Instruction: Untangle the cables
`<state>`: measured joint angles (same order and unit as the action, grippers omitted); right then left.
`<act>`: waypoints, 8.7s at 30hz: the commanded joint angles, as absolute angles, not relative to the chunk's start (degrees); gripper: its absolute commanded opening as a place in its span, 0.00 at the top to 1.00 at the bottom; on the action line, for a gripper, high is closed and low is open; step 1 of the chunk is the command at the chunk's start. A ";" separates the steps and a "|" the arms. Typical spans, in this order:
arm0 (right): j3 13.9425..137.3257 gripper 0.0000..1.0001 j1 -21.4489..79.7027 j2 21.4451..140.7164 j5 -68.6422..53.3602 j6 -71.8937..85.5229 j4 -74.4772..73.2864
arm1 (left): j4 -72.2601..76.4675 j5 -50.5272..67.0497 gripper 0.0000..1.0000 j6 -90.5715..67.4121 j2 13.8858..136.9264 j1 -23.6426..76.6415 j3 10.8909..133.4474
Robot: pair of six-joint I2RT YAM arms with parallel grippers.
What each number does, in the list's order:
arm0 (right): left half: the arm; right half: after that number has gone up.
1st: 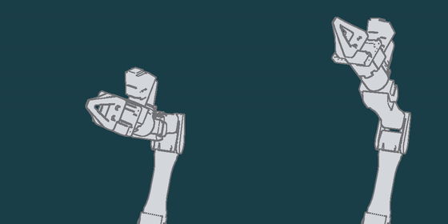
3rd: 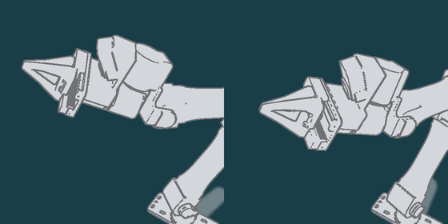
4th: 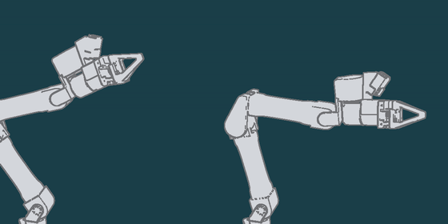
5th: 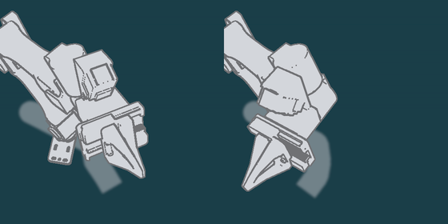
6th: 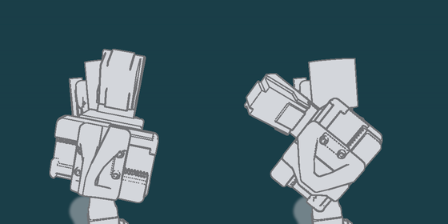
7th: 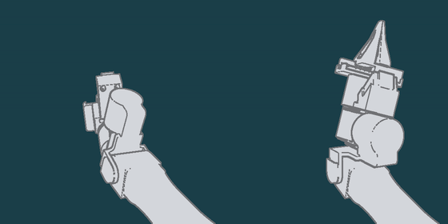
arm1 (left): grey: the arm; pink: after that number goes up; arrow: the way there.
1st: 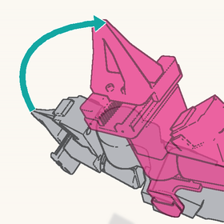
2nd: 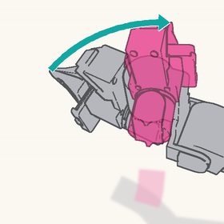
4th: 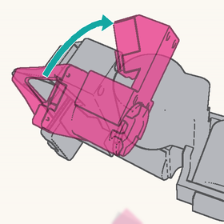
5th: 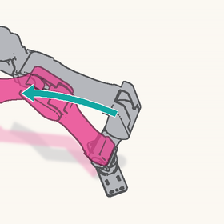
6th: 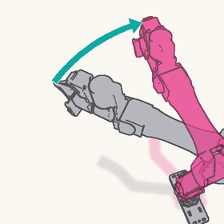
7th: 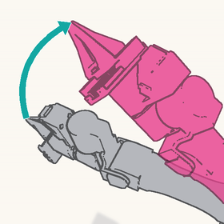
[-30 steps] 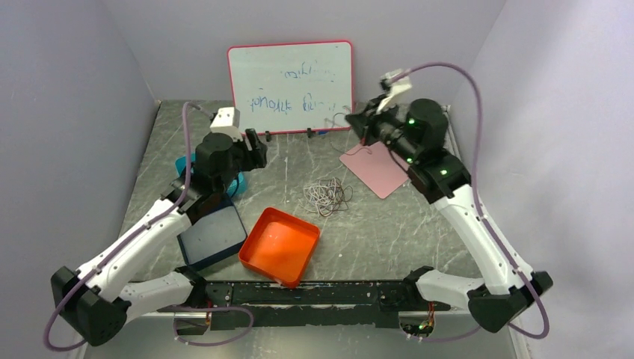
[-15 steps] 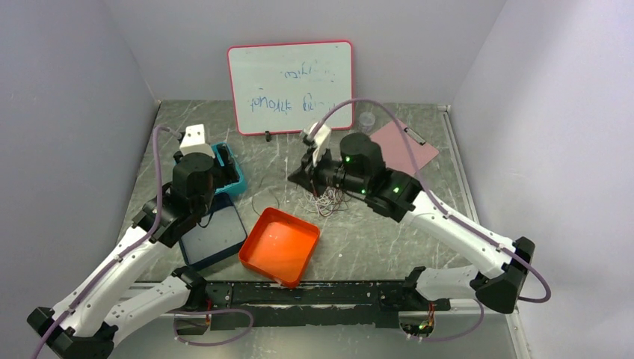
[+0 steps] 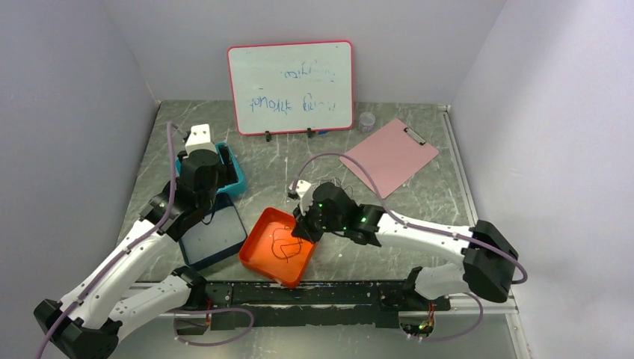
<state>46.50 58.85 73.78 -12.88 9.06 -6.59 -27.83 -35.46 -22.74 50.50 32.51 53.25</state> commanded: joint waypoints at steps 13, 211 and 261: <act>47.44 0.97 61.26 85.46 -7.22 13.87 2.79 | -26.11 -26.26 0.31 -23.41 54.00 32.05 50.80; 98.92 1.00 24.95 57.35 0.55 2.62 -6.10 | 23.39 11.36 0.68 -32.43 110.48 44.48 56.88; 90.34 1.00 24.98 48.45 42.09 -14.81 -8.03 | 10.04 -1.53 0.93 -24.04 101.34 44.43 56.82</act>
